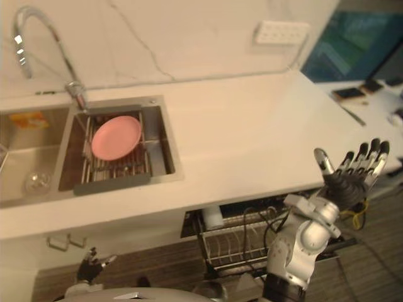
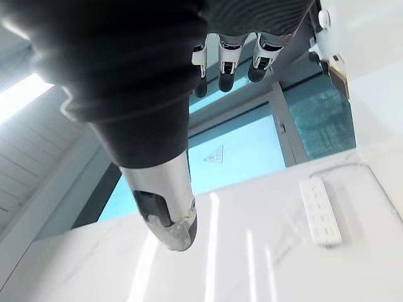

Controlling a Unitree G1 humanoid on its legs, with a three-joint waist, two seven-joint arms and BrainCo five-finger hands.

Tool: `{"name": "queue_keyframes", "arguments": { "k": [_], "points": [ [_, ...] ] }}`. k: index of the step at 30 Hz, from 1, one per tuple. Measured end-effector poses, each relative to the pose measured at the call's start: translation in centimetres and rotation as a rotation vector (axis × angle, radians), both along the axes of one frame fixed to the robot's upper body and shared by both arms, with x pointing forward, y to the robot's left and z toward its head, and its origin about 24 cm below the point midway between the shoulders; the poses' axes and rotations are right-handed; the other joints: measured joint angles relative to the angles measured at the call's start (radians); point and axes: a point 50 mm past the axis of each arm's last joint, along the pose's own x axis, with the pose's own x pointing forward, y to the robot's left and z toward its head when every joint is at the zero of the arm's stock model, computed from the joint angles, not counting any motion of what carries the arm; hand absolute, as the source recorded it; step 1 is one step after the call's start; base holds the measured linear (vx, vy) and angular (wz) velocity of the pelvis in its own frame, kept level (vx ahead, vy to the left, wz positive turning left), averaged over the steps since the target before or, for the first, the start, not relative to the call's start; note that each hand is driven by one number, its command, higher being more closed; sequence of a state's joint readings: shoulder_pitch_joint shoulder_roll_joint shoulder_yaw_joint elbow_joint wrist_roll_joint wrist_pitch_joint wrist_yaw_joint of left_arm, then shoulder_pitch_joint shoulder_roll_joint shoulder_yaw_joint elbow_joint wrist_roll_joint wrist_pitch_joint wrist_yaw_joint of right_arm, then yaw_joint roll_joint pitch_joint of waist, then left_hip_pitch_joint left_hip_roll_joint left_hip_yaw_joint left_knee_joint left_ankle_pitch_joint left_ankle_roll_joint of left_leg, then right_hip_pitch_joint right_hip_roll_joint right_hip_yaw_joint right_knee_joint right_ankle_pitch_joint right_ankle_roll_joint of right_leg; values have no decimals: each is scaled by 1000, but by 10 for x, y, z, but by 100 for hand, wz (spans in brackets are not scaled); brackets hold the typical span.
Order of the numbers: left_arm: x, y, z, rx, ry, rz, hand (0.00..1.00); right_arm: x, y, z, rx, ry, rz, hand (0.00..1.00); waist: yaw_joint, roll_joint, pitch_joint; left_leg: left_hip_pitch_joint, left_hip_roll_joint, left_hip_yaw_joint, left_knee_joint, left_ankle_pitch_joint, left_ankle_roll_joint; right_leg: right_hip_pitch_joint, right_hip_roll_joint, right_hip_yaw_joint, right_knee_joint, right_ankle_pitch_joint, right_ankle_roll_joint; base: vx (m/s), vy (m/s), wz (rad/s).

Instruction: Walk over to the sink, pick up the cup, carry it to the dishwasher, place the cup inside the dishwasher, then close the dishwasher door

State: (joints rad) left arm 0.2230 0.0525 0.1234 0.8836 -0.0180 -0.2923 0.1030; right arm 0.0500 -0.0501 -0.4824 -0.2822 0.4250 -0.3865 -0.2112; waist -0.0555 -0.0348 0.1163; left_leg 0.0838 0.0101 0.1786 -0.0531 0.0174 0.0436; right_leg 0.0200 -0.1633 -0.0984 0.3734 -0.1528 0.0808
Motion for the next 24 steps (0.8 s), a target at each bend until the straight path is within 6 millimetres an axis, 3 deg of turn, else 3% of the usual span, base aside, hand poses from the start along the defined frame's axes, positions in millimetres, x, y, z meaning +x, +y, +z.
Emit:
{"name": "queue_keyframes", "arguments": {
  "k": [1, 6, 10, 11, 24],
  "points": [
    [-2, 3, 0, 6, 7, 6, 0, -1, 5, 5, -34, -19, 34, 0, 0, -25, -13, 4, -7, -15, 5, -3, -5, -1, 52, -8, -12, -9, -32, -28, -81, 37],
    [-5, 5, -2, 5, 27, 9, 0, 1, 9, 15, -96, -51, 86, 0, -1, -37, -41, -1, -15, -14, -6, 13, -33, 65, 51, 1, -161, -8, -45, 10, -45, -3],
    [-4, -2, -3, -8, 22, 2, 0, 1, 9, 17, -105, -59, 90, 0, -5, 4, -28, 8, -11, -19, -20, 36, -44, 85, 57, -4, -187, -6, -43, -3, -58, 3],
    [3, -13, 4, -33, -54, 22, 0, -10, 28, 21, -100, -97, 140, 0, -9, -4, 11, -34, -25, -14, -34, 97, -23, 48, 42, -14, -212, 18, 3, 0, 0, 0],
    [-2, -6, 1, -53, -39, 93, 0, -14, 29, 15, -143, -62, 207, 0, -22, 2, 10, -77, -14, 9, -34, 91, -18, 34, 45, -24, -279, 56, 5, 9, 2, 0]
  ]
}}
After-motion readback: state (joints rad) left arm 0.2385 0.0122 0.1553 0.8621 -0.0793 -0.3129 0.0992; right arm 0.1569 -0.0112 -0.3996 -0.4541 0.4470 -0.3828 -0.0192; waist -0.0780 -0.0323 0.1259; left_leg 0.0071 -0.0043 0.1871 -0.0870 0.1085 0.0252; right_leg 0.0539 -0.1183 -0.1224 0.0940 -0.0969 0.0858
